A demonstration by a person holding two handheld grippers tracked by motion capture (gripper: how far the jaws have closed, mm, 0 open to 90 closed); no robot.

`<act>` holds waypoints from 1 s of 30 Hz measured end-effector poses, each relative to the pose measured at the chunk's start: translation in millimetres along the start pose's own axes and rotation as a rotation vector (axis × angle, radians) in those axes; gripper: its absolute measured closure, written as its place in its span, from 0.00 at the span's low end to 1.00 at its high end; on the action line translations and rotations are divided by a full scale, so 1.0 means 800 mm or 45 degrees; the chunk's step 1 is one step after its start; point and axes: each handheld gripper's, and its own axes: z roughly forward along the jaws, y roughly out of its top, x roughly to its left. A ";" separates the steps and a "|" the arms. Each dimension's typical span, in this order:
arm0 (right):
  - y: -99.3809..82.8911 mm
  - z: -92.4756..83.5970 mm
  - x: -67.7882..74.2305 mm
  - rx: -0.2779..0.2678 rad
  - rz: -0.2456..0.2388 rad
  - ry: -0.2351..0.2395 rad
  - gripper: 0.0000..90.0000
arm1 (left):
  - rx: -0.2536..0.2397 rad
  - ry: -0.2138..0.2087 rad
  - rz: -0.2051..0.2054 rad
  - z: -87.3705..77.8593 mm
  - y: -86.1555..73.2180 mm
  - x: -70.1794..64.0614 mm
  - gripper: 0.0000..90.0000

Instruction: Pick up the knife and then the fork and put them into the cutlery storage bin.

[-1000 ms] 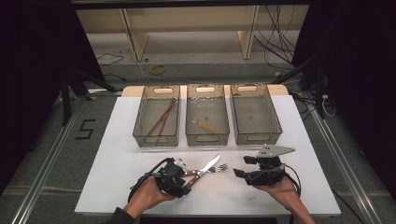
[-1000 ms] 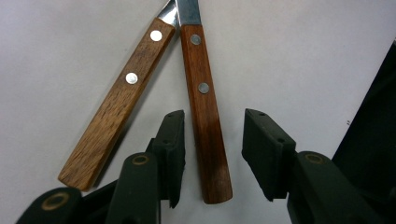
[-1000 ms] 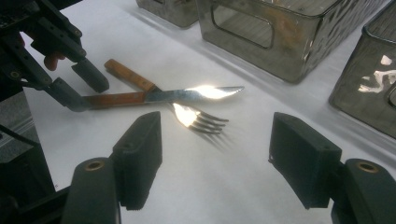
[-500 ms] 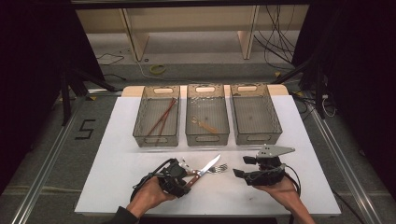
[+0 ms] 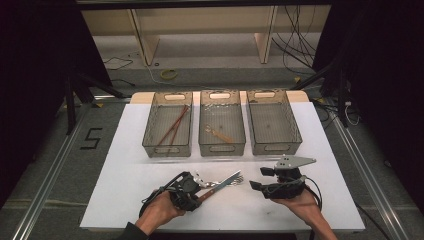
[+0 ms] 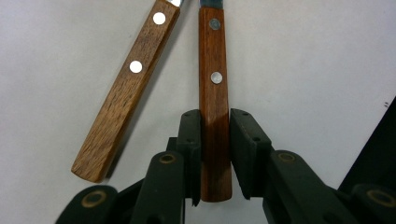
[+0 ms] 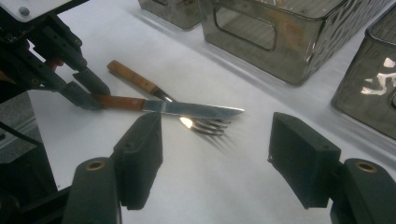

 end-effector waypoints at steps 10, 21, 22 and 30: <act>0.000 0.000 -0.002 -0.002 0.002 0.000 0.40 | -0.049 0.006 0.019 -0.004 -0.004 0.005 0.83; 0.009 0.002 0.009 -0.021 -0.048 0.032 0.40 | -0.109 -0.016 0.068 -0.014 -0.004 0.001 0.84; 0.011 0.003 0.011 -0.023 -0.056 0.037 0.40 | -0.111 -0.021 0.069 -0.014 -0.003 0.000 0.84; 0.028 0.013 0.039 0.015 -0.213 0.116 0.40 | -0.121 -0.051 0.122 -0.018 0.004 -0.010 0.84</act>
